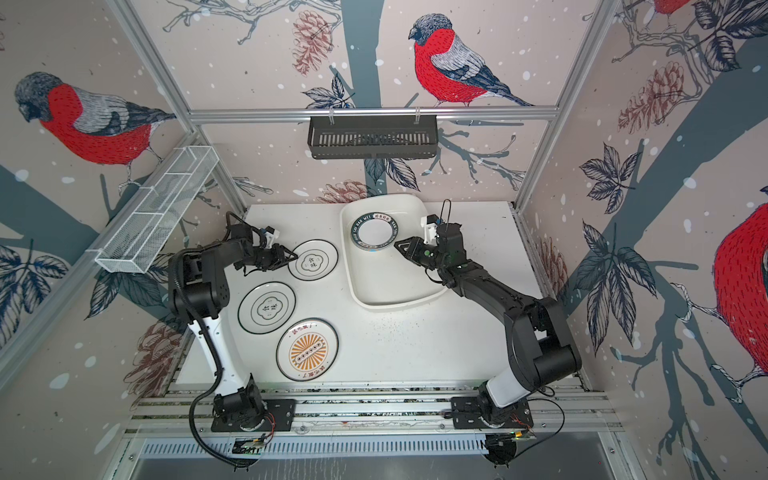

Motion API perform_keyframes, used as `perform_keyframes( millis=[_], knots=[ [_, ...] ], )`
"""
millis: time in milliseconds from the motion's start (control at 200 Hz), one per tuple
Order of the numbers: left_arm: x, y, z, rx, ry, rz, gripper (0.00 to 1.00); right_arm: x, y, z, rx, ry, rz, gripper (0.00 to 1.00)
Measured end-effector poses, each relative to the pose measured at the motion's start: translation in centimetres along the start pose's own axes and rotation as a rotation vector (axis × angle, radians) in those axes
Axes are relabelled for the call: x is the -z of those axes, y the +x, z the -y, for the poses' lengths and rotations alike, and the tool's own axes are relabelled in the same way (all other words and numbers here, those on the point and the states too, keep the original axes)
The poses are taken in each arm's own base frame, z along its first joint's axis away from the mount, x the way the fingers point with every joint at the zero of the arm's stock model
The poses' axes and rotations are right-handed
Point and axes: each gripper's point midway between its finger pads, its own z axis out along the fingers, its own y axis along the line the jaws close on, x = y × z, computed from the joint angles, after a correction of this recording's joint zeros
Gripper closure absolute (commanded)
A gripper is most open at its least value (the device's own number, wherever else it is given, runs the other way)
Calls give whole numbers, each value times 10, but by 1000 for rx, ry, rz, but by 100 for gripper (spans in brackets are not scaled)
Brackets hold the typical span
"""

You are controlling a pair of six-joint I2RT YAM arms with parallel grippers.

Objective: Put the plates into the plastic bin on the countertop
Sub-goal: 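Close the left gripper on the white plate's rim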

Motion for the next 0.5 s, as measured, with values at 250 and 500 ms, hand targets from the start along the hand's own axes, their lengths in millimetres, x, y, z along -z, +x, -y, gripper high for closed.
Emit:
perform_keyframes(
  millis=[250, 500],
  knots=[
    [-2, 0, -3, 6, -2, -2, 78, 0, 2, 2, -19, 1, -3, 69],
    [-3, 1, -5, 15, 0, -5, 86, 0, 2, 1, -18, 0, -3, 69]
  ],
)
